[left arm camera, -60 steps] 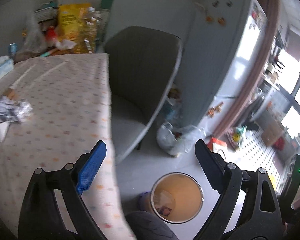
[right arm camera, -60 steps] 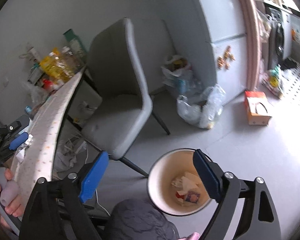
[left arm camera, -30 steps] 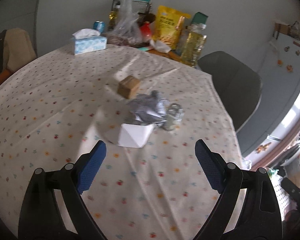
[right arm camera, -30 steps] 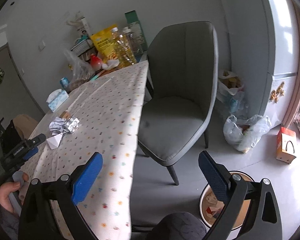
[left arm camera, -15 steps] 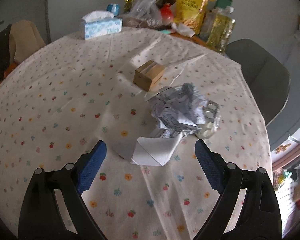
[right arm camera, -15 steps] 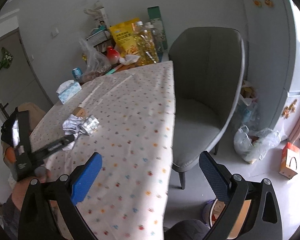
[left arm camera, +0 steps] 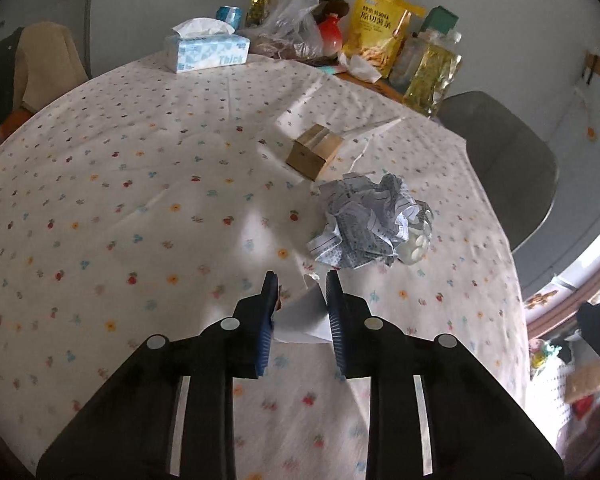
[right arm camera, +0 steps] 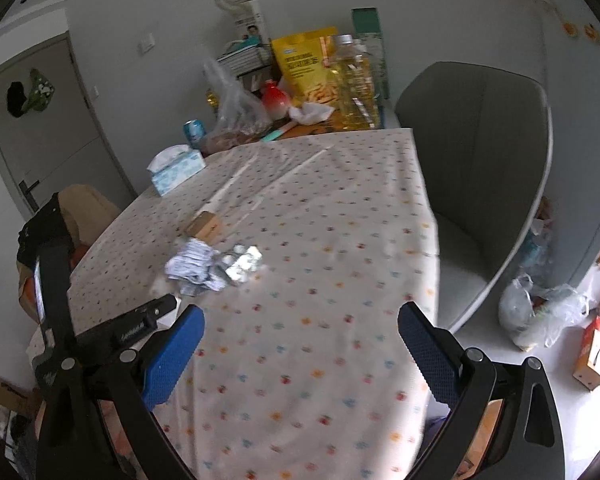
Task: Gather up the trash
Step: 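Close the left tool on the white paper piece, then grasp the crumpled paper ball with the right tool while the left tool holds the paper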
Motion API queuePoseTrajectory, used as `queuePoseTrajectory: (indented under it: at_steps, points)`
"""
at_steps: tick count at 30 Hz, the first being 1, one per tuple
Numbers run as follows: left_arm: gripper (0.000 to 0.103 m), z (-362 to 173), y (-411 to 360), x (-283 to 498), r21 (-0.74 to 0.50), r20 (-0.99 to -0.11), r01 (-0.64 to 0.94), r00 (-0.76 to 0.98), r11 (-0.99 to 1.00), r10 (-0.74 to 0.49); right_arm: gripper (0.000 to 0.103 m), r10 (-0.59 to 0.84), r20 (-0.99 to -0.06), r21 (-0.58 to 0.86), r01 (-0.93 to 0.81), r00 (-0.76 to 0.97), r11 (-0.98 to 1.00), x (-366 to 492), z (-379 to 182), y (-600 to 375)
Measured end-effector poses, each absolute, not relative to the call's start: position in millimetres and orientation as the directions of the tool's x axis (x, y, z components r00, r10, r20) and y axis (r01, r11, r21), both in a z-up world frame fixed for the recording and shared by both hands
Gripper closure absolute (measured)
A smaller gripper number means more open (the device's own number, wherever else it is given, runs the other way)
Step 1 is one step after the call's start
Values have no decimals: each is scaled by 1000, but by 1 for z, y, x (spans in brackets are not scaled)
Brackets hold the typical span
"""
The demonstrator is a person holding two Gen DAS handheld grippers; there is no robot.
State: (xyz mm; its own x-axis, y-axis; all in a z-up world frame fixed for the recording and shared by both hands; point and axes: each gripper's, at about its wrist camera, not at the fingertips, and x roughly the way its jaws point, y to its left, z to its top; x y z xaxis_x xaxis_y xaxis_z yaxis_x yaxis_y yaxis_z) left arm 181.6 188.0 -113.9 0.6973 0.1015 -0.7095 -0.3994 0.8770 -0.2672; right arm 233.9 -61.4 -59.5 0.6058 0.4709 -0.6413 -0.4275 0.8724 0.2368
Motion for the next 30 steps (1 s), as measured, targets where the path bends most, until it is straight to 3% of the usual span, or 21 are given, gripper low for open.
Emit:
queuePoseTrajectory:
  at_steps: [15, 21, 22, 23, 24, 25, 30]
  points:
    - [78, -88, 244, 137, -300, -644, -453, 745, 839, 172, 18, 536, -661, 230, -538, 525, 811, 240, -59, 31]
    - [78, -85, 259, 126, -316, -632, -466, 753, 826, 183, 29, 546, -690, 238, -563, 475, 791, 254, -68, 69]
    - [78, -85, 261, 124, -322, -629, -466, 756, 824, 182, 33, 544, -696, 242, -561, 469, 792, 257, -71, 74]
    - [78, -84, 262, 123, -324, -626, -465, 758, 824, 181, 45, 542, -709, 254, -555, 451, 793, 264, -77, 80]
    - [78, -84, 262, 122, -326, -624, -462, 760, 825, 180, 74, 540, -720, 262, -551, 435, 792, 268, -82, 84]
    - [78, -82, 261, 121, -326, -620, -457, 764, 827, 177, 89, 532, -744, 269, -548, 404, 792, 274, -89, 88]
    - [78, -73, 251, 117, -323, -594, -419, 788, 848, 163, 94, 565, -707, 281, -563, 426, 777, 261, -79, 77]
